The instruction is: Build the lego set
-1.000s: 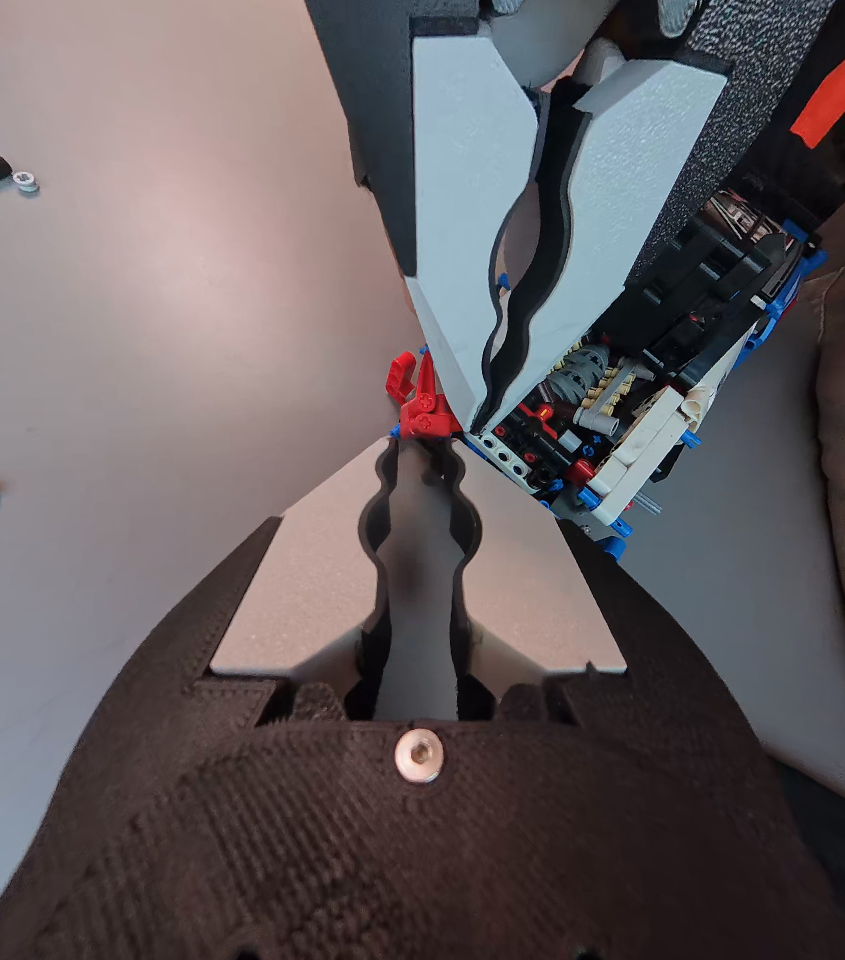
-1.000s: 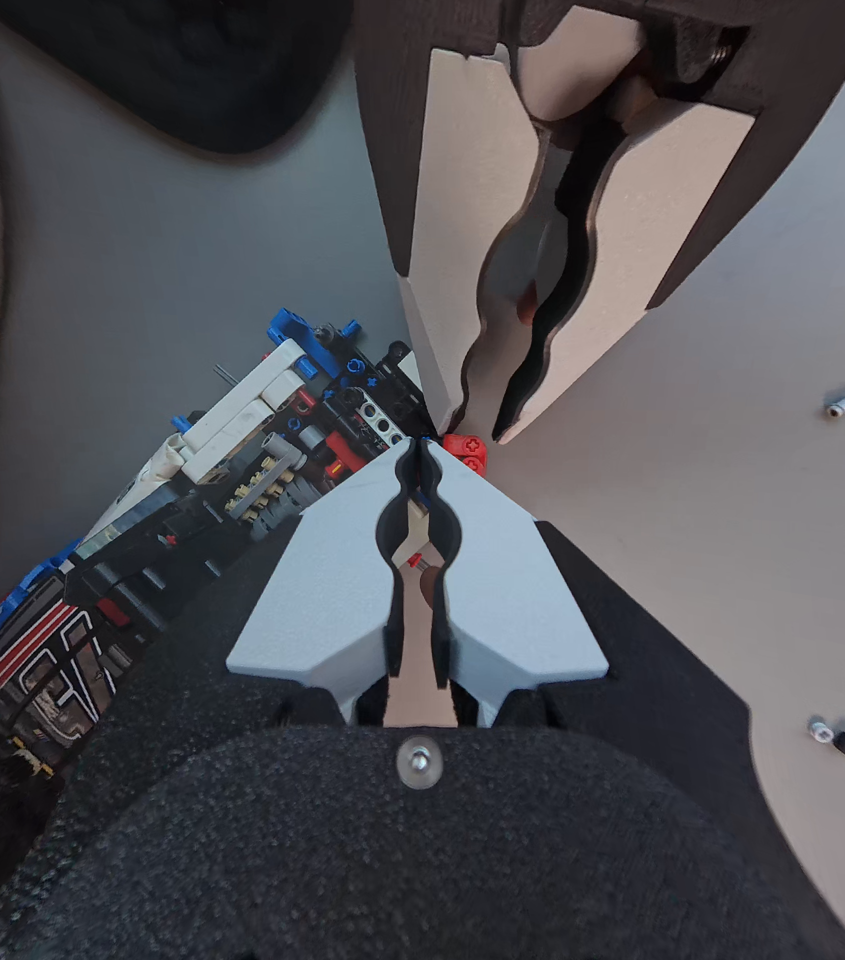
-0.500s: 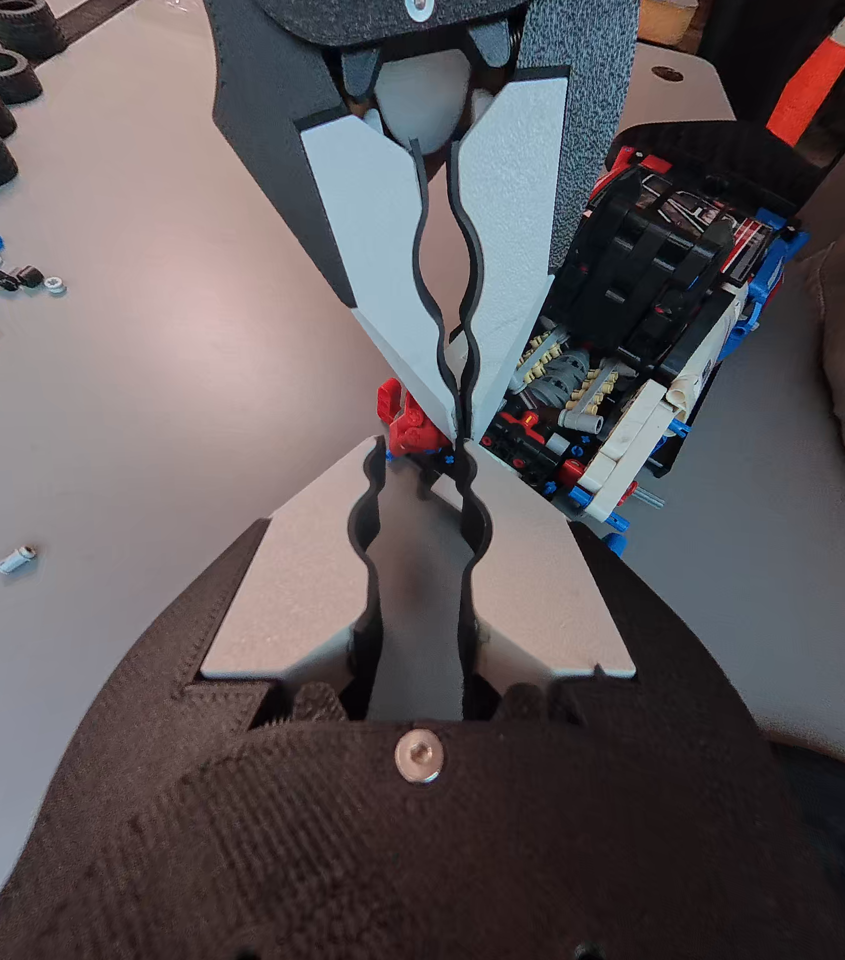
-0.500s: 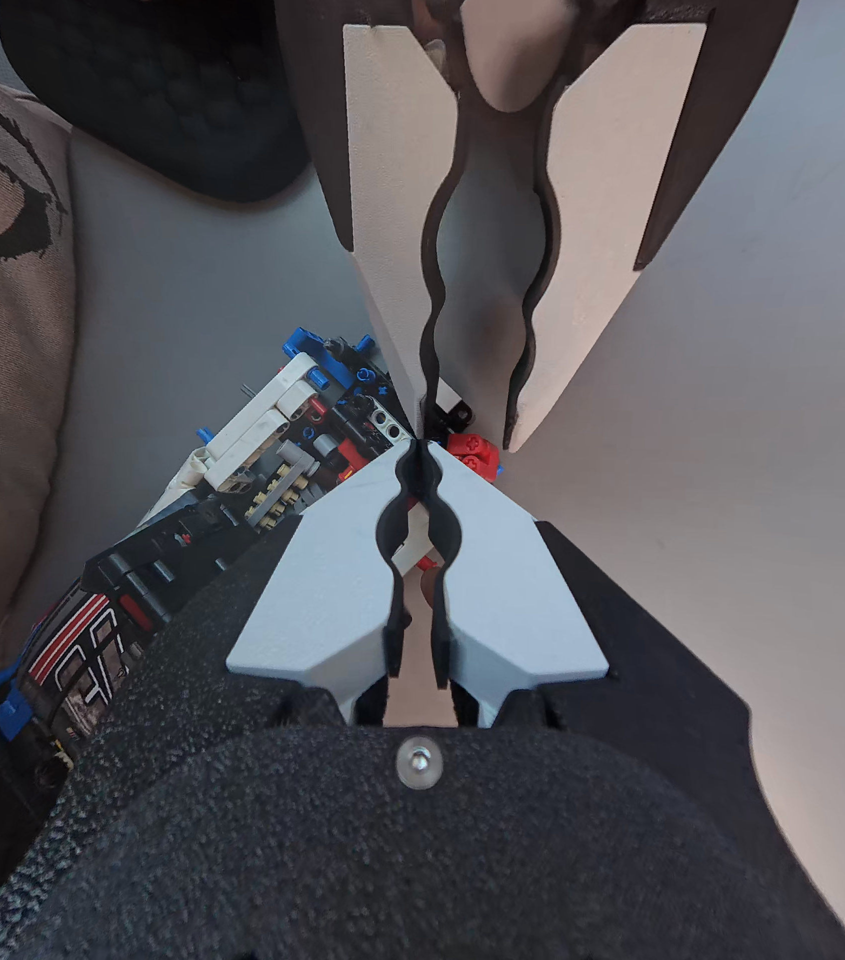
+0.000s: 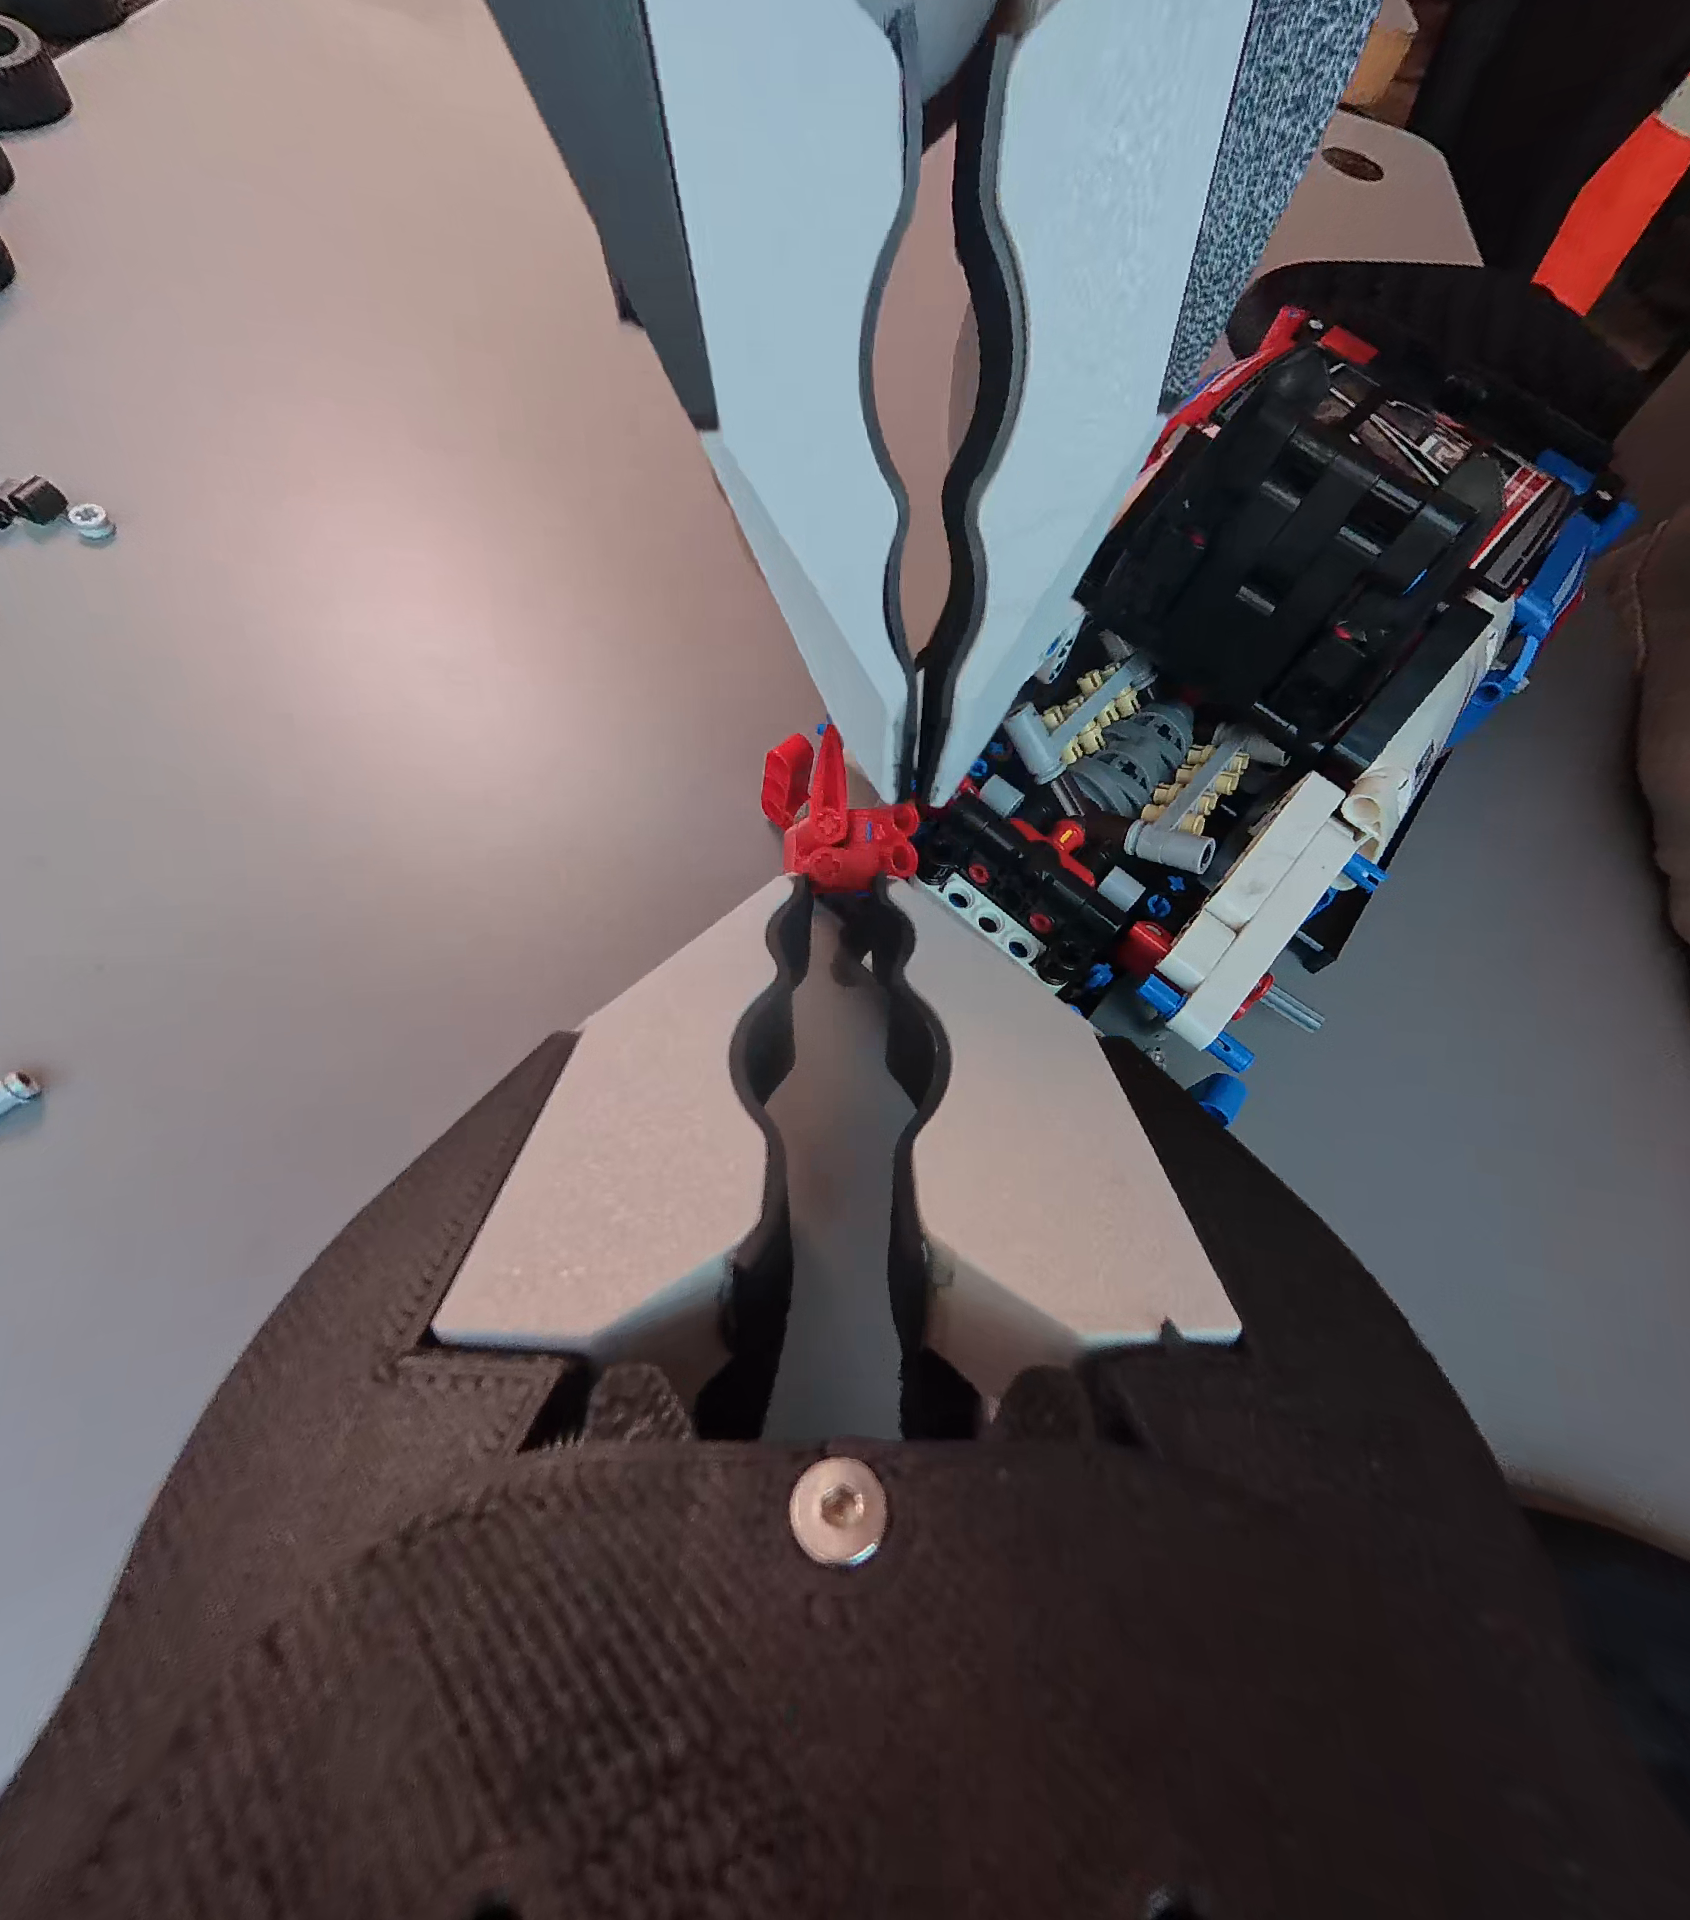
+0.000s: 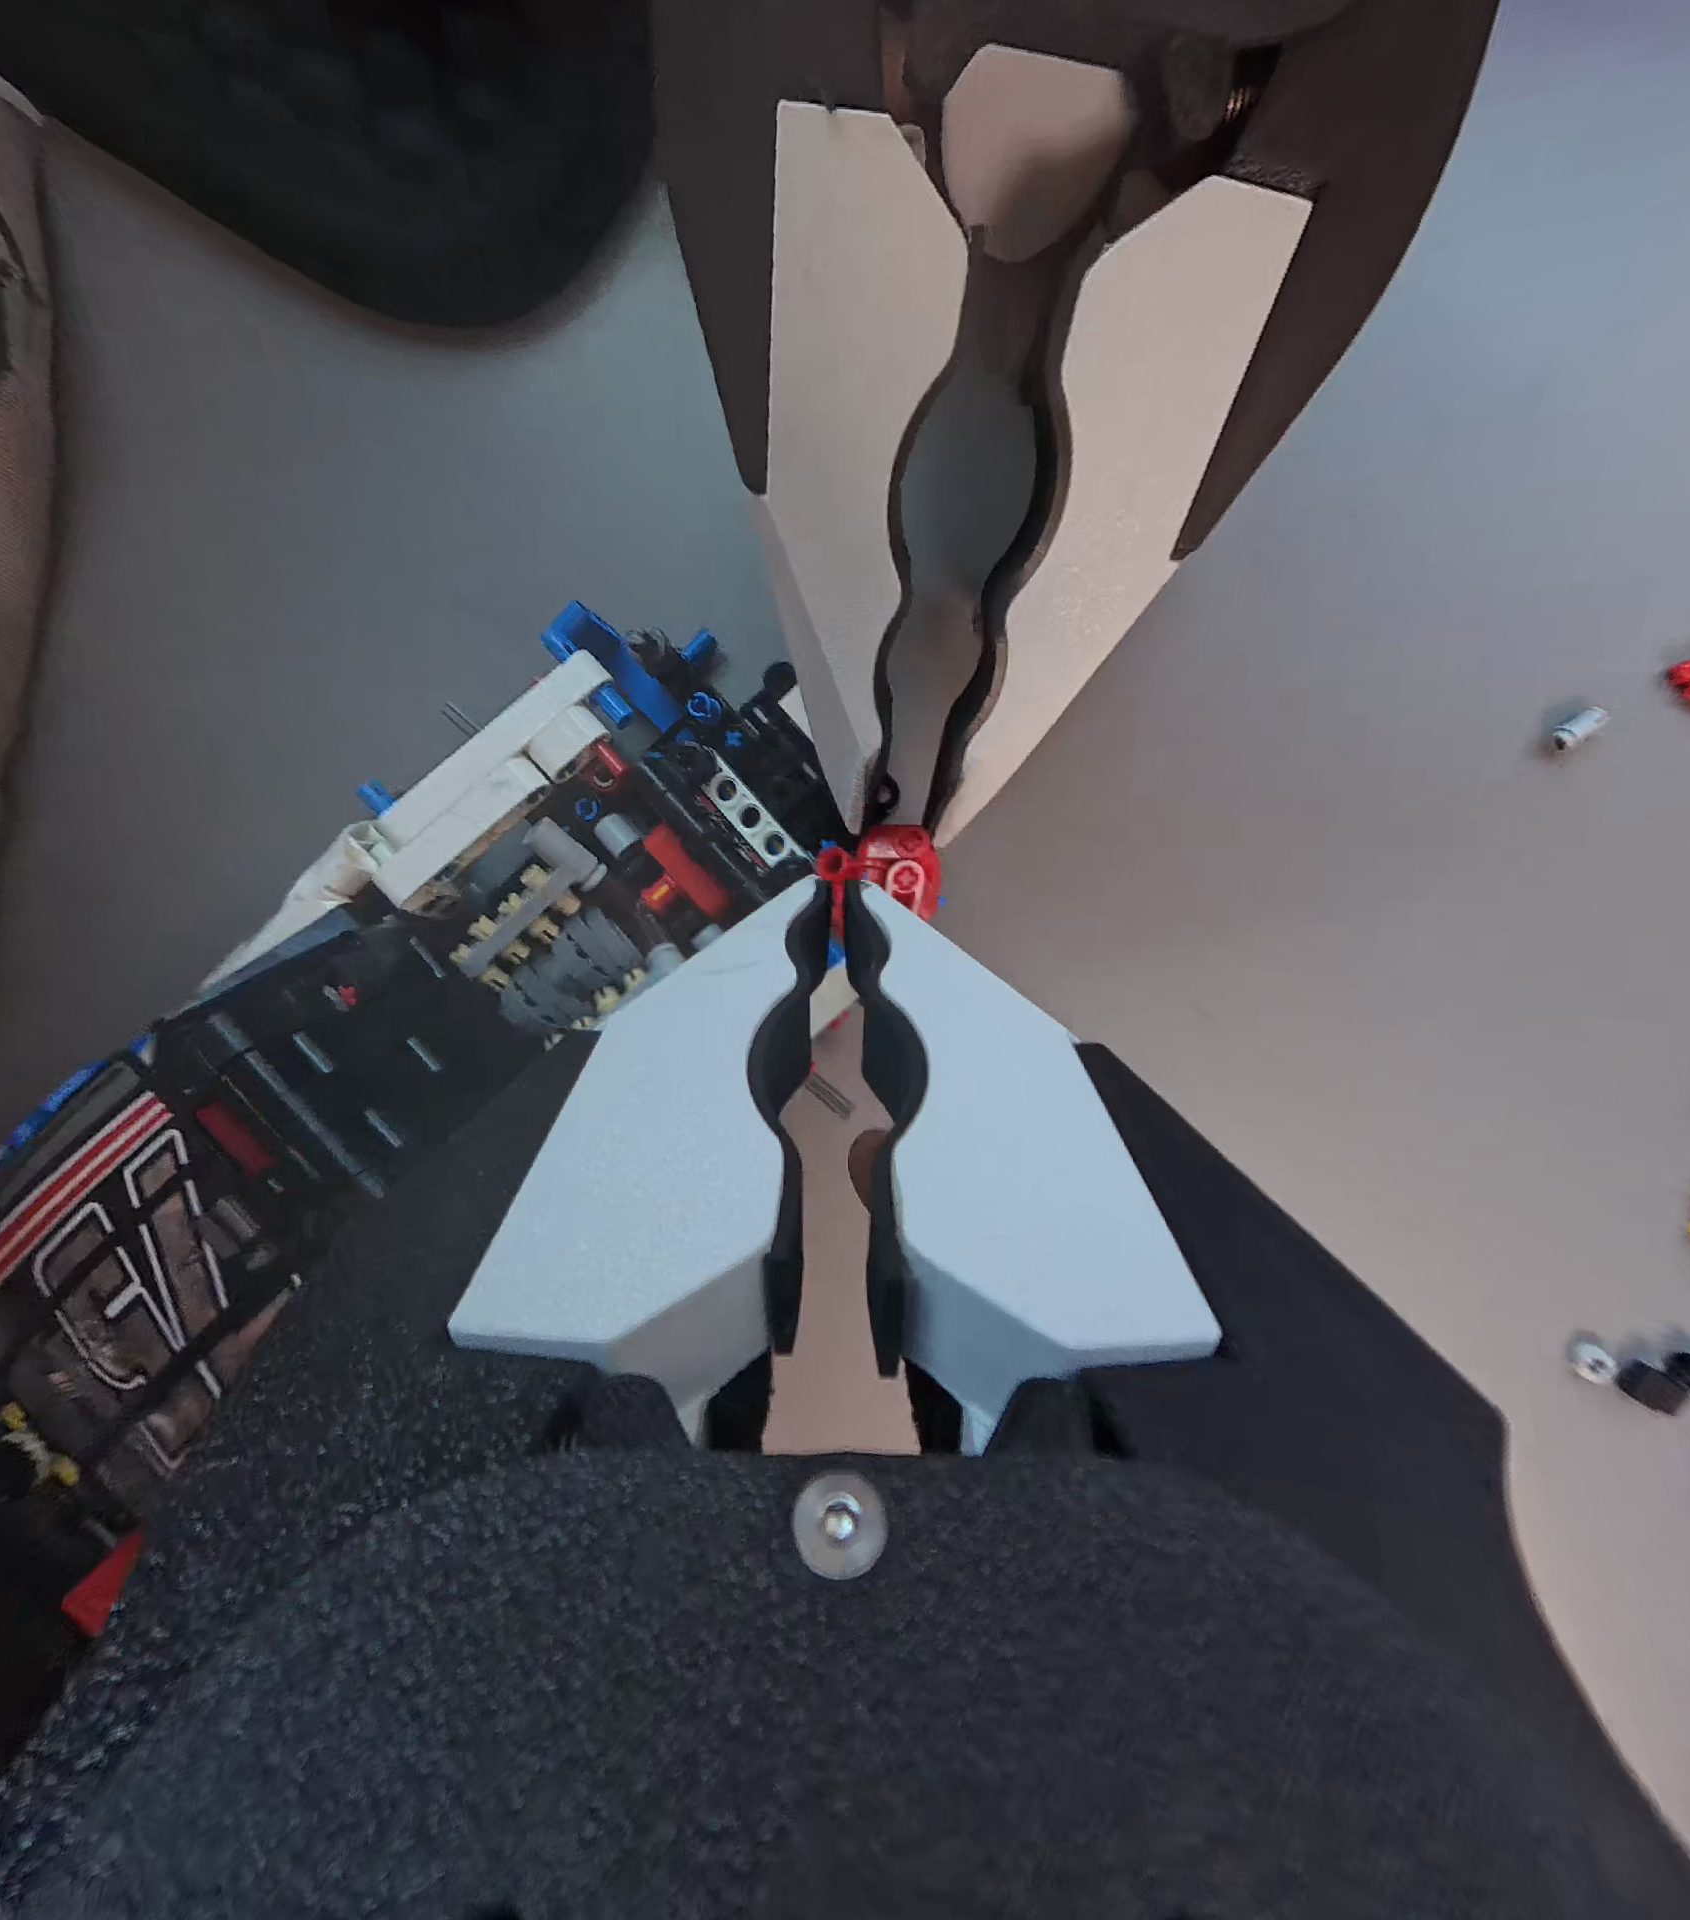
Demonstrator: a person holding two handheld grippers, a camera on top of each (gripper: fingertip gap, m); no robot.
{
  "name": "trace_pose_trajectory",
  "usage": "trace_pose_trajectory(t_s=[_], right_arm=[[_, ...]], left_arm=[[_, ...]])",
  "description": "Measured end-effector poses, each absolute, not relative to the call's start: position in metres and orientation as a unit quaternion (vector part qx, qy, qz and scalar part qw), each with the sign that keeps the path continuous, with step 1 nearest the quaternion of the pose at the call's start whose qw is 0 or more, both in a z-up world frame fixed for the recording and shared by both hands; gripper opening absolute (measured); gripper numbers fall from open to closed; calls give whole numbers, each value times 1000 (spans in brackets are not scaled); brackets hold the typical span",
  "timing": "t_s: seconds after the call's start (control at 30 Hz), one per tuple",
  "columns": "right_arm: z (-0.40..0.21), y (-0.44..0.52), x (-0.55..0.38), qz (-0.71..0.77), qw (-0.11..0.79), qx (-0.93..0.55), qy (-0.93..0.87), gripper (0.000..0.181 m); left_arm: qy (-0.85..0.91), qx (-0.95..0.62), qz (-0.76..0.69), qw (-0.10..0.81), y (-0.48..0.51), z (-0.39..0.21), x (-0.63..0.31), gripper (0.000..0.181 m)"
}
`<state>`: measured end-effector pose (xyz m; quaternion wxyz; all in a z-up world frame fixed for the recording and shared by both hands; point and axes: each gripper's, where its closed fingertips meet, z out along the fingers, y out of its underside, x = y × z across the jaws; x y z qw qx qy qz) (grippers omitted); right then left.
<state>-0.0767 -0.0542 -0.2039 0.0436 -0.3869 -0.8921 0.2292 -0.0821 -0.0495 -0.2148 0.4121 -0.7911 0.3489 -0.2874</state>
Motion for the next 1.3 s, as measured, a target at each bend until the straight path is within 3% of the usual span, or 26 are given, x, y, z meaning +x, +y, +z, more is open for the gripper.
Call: trace_pose_trajectory(t_s=[0.5, 1.3], right_arm=[[-211, -48, -79, 197, 83, -394, -894, 0], [-217, -59, -77, 187, 69, -376, -905, 0]], left_arm=[[338, -795, -285, 416, -46, -215, -82, 9], [343, -798, -289, 403, -49, -218, -79, 17]])
